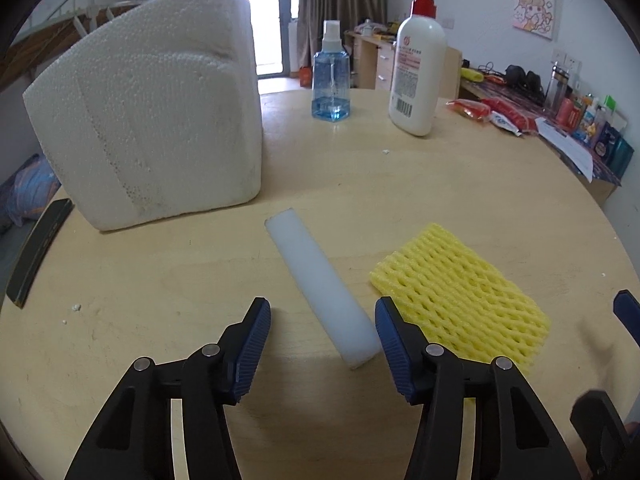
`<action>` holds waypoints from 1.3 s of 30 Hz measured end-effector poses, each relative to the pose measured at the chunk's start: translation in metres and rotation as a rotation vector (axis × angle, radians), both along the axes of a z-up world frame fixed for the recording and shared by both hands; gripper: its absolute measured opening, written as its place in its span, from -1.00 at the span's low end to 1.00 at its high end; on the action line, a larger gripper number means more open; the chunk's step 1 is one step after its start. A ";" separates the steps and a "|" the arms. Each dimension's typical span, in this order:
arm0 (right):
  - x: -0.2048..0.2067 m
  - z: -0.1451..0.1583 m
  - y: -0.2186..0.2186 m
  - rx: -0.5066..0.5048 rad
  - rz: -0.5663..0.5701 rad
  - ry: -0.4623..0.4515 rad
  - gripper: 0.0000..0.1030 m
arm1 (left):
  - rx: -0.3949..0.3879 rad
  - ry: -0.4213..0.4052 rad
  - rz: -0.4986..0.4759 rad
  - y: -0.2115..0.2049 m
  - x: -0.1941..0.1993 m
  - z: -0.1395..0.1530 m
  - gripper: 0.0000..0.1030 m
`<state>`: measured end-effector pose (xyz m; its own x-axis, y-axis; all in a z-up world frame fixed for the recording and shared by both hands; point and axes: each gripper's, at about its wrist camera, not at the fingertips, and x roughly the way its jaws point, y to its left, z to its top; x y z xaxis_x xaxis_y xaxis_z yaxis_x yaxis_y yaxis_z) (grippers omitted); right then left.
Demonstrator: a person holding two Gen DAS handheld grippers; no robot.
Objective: Organize soft objects
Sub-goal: 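Close the left gripper on the white foam stick, then close the right gripper on the yellow mesh net while the left gripper holds the stick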
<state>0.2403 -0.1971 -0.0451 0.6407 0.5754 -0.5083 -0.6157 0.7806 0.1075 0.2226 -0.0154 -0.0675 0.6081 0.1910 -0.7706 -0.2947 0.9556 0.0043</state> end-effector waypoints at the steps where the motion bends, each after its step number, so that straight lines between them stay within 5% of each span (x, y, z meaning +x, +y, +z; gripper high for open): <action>1: 0.000 0.000 0.000 0.001 0.006 -0.001 0.99 | 0.000 0.005 0.005 -0.001 0.001 -0.001 0.01; 10: 0.002 -0.001 -0.001 0.011 0.024 0.012 0.99 | -0.003 0.011 -0.014 -0.009 0.007 -0.001 -0.46; 39: -0.001 0.004 0.019 -0.043 -0.002 -0.010 0.99 | -0.031 -0.068 -0.051 0.009 -0.012 0.013 -0.82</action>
